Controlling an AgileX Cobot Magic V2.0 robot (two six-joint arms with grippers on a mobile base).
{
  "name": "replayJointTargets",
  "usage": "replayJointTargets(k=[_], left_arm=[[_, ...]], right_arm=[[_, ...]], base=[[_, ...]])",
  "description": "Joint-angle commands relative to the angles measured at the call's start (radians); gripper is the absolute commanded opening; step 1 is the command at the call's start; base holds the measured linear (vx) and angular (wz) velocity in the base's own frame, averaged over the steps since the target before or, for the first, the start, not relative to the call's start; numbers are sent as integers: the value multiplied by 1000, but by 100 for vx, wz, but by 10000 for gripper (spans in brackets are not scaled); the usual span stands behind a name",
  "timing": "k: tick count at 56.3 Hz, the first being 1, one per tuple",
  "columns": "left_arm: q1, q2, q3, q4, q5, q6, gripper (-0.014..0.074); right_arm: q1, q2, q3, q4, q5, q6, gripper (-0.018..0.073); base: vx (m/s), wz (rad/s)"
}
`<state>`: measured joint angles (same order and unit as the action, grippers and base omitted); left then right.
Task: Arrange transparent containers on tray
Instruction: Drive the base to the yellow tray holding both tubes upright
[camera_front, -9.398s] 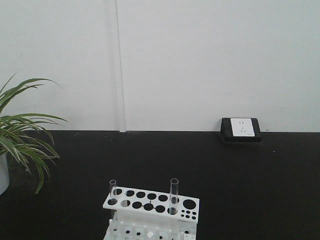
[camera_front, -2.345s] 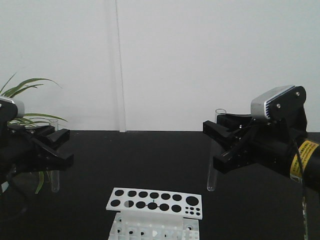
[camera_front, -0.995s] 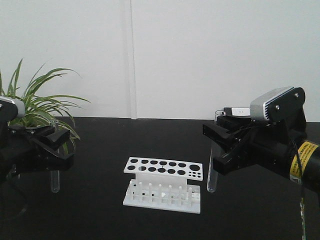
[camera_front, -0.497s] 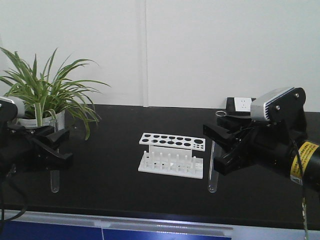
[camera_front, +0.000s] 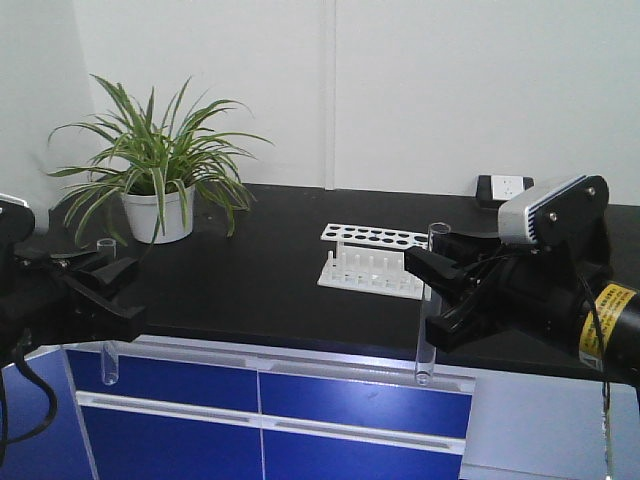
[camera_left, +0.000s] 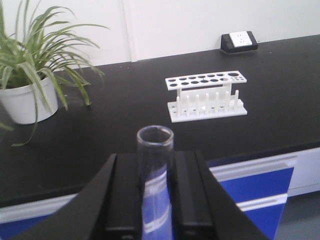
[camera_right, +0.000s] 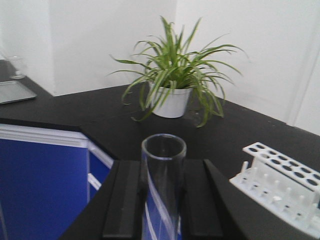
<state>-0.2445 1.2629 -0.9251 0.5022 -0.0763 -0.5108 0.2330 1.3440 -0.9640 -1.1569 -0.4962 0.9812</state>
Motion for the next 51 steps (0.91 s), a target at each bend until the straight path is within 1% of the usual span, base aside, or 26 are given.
replayJointTargets(k=[1, 24, 51], left_arm=[[-6, -32, -35, -13, -69, -9, -1], [-6, -32, -35, -13, -67, -9, -1], [-6, -32, -35, -13, -65, -9, -1]], right_arm=[[-3, -33, -32, 28, -38, 2, -13], [-3, -33, -32, 28, -38, 2, -13], [-3, -33, -32, 28, -38, 2, -13]], base=[[-37, 16], [-37, 23], [-34, 44]])
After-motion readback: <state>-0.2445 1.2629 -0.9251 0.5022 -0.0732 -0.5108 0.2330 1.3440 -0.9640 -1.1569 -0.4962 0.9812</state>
